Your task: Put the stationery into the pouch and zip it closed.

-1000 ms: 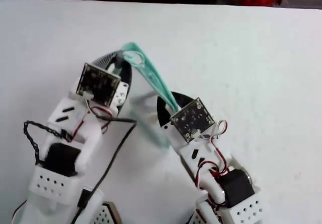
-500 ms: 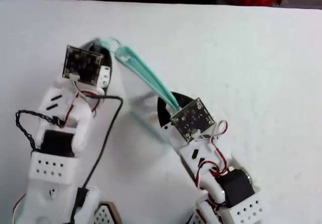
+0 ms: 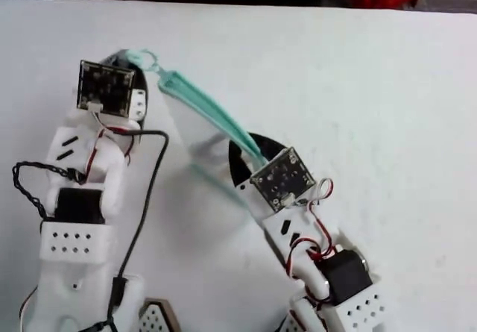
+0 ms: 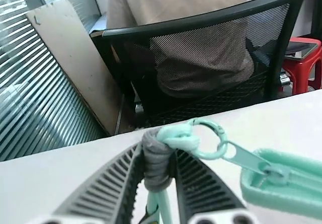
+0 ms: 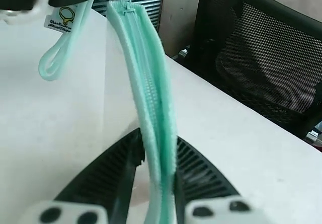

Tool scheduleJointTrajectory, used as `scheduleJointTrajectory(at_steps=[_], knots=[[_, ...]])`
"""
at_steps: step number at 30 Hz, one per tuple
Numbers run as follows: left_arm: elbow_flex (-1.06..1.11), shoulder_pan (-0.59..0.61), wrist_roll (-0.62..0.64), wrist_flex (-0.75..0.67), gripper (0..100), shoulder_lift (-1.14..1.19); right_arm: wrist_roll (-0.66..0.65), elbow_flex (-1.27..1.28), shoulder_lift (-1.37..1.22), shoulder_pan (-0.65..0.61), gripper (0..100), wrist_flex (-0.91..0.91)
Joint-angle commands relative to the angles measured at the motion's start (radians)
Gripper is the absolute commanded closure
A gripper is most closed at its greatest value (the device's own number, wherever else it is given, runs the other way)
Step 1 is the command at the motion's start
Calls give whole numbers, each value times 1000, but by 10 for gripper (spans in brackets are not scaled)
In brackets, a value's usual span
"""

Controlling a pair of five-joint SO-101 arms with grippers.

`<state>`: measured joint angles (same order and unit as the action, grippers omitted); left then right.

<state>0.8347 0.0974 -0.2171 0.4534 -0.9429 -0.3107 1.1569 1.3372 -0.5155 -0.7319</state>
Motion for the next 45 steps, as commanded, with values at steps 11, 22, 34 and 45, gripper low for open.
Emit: scheduleJointTrajectory(at_steps=[11, 22, 34, 45], knots=[[-78, 180, 18, -60, 978, -2, -6, 43, -12, 25, 981, -10], [-78, 68, 25, -51, 976, -10, -77, 173, -12, -259, 981, 51], [-77, 76, 18, 6, 976, -10, -97, 290, -21, -271, 925, 214], [-87, 76, 109, 120, 768, -12, -69, 304, -13, -125, 980, 369]])
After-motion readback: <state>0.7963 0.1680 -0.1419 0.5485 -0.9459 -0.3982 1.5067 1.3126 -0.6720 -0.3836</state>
